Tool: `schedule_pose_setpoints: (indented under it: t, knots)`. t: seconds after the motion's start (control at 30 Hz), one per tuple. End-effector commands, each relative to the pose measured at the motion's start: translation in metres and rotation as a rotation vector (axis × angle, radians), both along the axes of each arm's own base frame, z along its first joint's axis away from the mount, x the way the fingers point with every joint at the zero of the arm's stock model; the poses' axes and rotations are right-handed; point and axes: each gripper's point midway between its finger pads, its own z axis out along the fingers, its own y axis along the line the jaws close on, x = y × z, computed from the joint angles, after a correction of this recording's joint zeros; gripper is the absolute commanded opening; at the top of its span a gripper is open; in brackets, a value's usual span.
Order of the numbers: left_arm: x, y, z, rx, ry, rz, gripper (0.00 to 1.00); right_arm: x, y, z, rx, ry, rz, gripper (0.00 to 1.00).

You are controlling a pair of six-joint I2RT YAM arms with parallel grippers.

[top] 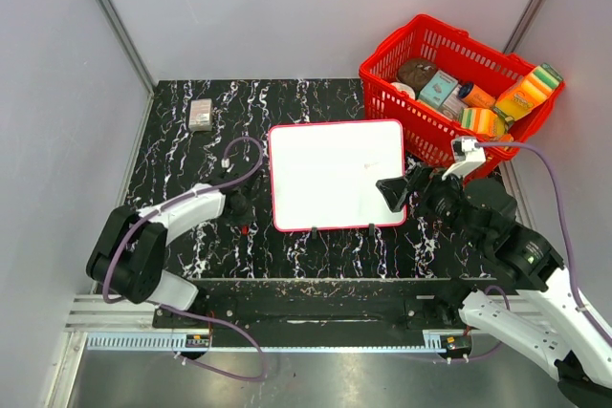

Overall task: Write a sentence on the whiteboard
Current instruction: Pick up the whiteboard marker from the center of the board, then pass from the left arm to the right

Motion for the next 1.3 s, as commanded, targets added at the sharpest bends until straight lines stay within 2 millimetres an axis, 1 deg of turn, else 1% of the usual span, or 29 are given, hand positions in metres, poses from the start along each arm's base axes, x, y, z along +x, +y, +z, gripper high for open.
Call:
schedule_pose_setpoints:
  t: [0.0, 0.07, 0.1, 0.13, 0.17, 0.2, 0.23, 0.27, 0.3, 0.33, 0.37, 0.4, 0.43, 0.47, 0.5, 0.53, 0.6, 0.63, 0.67, 0.73, 0.8, 0.83, 0.87, 1.0, 1.1, 1.13, 1.2, 1.23, 1.27]
  knots:
    - [0.007, 0.001, 0.033, -0.021, -0.077, 0.009, 0.0, 0.0, 0.01, 0.001, -0.017, -0.031, 0.053, 1.0]
    - [0.01, 0.003, 0.068, -0.037, -0.153, 0.0, 0.0, 0.0, 0.016, -0.002, -0.033, -0.027, 0.092, 1.0]
    - [0.01, 0.003, 0.08, -0.051, -0.181, -0.011, 0.0, -0.001, 0.019, -0.004, -0.038, -0.028, 0.109, 1.0]
    - [0.01, 0.001, 0.1, -0.088, -0.239, -0.021, 0.0, -0.001, 0.022, -0.006, -0.042, -0.025, 0.125, 1.0]
    - [0.009, -0.007, 0.115, -0.137, -0.263, -0.047, 0.0, -0.003, 0.029, -0.007, -0.042, -0.029, 0.161, 1.0]
    - [0.007, -0.009, 0.126, -0.163, -0.291, -0.075, 0.0, -0.003, 0.033, -0.008, -0.042, -0.03, 0.179, 1.0]
    - [0.004, -0.013, 0.143, -0.205, -0.339, -0.109, 0.0, -0.004, 0.037, -0.011, -0.04, -0.025, 0.201, 1.0]
    - [-0.002, -0.027, 0.156, -0.278, -0.349, -0.172, 0.0, -0.008, 0.047, -0.007, -0.023, -0.037, 0.261, 1.0]
    - [-0.005, -0.03, 0.164, -0.294, -0.37, -0.225, 0.0, -0.012, 0.054, -0.006, -0.013, -0.049, 0.304, 1.0]
    - [-0.017, -0.049, 0.18, -0.402, -0.375, -0.314, 0.0, -0.013, 0.062, -0.002, 0.006, -0.072, 0.348, 1.0]
    - [-0.022, -0.056, 0.189, -0.447, -0.379, -0.364, 0.0, -0.023, 0.072, 0.0, 0.02, -0.084, 0.432, 1.0]
    - [-0.029, -0.065, 0.195, -0.487, -0.379, -0.431, 0.0, -0.026, 0.077, 0.003, 0.032, -0.1, 0.467, 1.0]
    - [-0.044, -0.081, 0.208, -0.585, -0.366, -0.522, 0.0, -0.027, 0.082, 0.006, 0.04, -0.111, 0.494, 1.0]
    - [-0.049, -0.088, 0.215, -0.623, -0.372, -0.571, 0.0, -0.032, 0.087, 0.007, 0.052, -0.111, 0.534, 1.0]
    - [-0.054, -0.093, 0.221, -0.647, -0.381, -0.613, 0.0, -0.033, 0.09, 0.009, 0.058, -0.113, 0.549, 1.0]
    - [-0.064, -0.102, 0.227, -0.681, -0.384, -0.674, 0.0, -0.033, 0.094, 0.014, 0.081, -0.116, 0.565, 1.0]
    - [-0.071, -0.111, 0.235, -0.7, -0.406, -0.737, 0.0, -0.04, 0.102, 0.018, 0.117, -0.11, 0.618, 1.0]
    - [-0.079, -0.119, 0.24, -0.725, -0.407, -0.787, 0.0, -0.043, 0.107, 0.023, 0.15, -0.103, 0.646, 1.0]
    - [-0.081, -0.124, 0.244, -0.737, -0.421, -0.812, 0.0, -0.043, 0.109, 0.023, 0.161, -0.092, 0.649, 1.0]
    - [-0.091, -0.136, 0.251, -0.767, -0.427, -0.867, 0.0, -0.04, 0.114, 0.021, 0.195, -0.05, 0.642, 1.0]
    - [-0.093, -0.145, 0.259, -0.788, -0.454, -0.894, 0.0, -0.037, 0.116, 0.015, 0.219, -0.01, 0.623, 1.0]
    - [-0.099, -0.151, 0.263, -0.802, -0.455, -0.923, 0.0, -0.035, 0.118, 0.018, 0.252, 0.001, 0.614, 1.0]
    - [-0.1, -0.155, 0.268, -0.811, -0.468, -0.937, 0.0, -0.035, 0.119, 0.017, 0.265, 0.011, 0.613, 1.0]
    - [-0.106, -0.168, 0.274, -0.811, -0.481, -0.974, 0.0, -0.031, 0.12, 0.01, 0.287, 0.051, 0.584, 0.97]
    - [-0.111, -0.178, 0.279, -0.82, -0.497, -1.002, 0.0, -0.031, 0.119, 0.009, 0.3, 0.055, 0.573, 0.89]
    - [-0.116, -0.181, 0.279, -0.829, -0.495, -1.022, 0.0, -0.031, 0.119, 0.01, 0.313, 0.057, 0.571, 0.81]
    - [-0.119, -0.185, 0.283, -0.838, -0.509, -1.042, 0.0, -0.033, 0.12, 0.01, 0.329, 0.059, 0.579, 0.71]
    - [-0.121, -0.187, 0.284, -0.839, -0.511, -1.049, 0.0, -0.033, 0.12, 0.013, 0.344, 0.052, 0.58, 0.67]
    - [-0.122, -0.188, 0.284, -0.837, -0.51, -1.052, 0.0, -0.034, 0.12, 0.013, 0.351, 0.055, 0.581, 0.6]
